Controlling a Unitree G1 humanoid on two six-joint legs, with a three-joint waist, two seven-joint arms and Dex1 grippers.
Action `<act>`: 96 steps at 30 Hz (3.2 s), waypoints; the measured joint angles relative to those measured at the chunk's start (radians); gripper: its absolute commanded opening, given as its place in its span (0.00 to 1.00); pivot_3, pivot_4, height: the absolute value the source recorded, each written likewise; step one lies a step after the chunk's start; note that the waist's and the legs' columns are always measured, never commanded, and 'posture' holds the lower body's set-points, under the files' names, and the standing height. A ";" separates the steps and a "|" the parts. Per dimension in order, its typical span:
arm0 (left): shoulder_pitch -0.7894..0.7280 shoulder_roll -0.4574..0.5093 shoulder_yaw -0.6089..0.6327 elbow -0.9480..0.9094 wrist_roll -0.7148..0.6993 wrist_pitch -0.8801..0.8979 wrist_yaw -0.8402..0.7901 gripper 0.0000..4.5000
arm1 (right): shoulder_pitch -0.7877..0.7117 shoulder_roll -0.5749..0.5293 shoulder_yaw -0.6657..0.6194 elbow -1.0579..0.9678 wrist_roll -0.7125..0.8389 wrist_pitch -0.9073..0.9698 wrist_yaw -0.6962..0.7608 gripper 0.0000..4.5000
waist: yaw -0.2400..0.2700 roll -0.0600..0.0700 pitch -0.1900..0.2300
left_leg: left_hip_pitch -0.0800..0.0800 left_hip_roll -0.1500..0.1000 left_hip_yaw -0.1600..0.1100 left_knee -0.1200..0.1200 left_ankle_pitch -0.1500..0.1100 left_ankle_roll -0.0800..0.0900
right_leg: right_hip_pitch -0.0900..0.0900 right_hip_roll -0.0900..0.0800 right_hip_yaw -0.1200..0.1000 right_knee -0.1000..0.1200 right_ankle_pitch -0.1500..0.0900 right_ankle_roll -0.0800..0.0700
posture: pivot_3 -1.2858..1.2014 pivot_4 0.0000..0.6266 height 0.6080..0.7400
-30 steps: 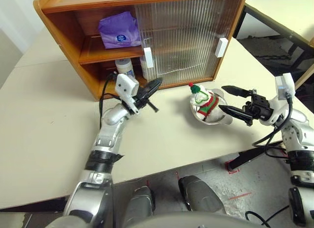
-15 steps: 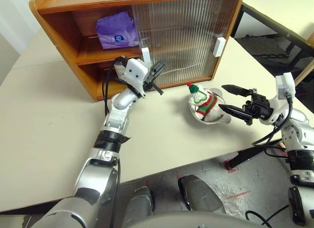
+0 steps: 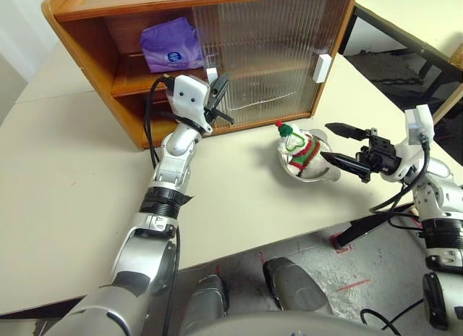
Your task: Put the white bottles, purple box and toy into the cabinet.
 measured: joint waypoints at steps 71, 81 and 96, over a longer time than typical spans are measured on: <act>0.396 0.317 0.301 -0.362 -0.139 0.182 -0.059 0.56 | -0.096 0.012 0.027 0.124 -0.028 -0.032 0.065 1.00 | 0.031 0.000 0.000 | 0.010 0.016 -0.010 -0.018 0.003 -0.020 | -0.005 0.016 0.002 0.001 0.006 -0.026 | 0.43 0.15 1.00; 0.558 0.300 0.255 -0.535 -0.452 0.271 -0.405 1.00 | -0.101 -0.006 0.003 0.123 -0.019 0.054 0.008 0.61 | 0.055 0.000 0.000 | 0.008 0.022 -0.012 -0.019 -0.001 -0.025 | -0.007 0.014 0.001 0.001 0.005 -0.036 | 0.43 0.15 1.00; 0.739 0.316 0.306 -0.601 -0.619 0.372 -0.616 1.00 | -0.239 -0.020 -0.038 0.249 -0.103 -0.013 -0.218 0.01 | 0.057 0.001 0.000 | 0.005 0.028 -0.013 -0.021 -0.003 -0.025 | -0.010 0.016 -0.002 0.002 0.003 -0.040 | 0.43 0.15 1.00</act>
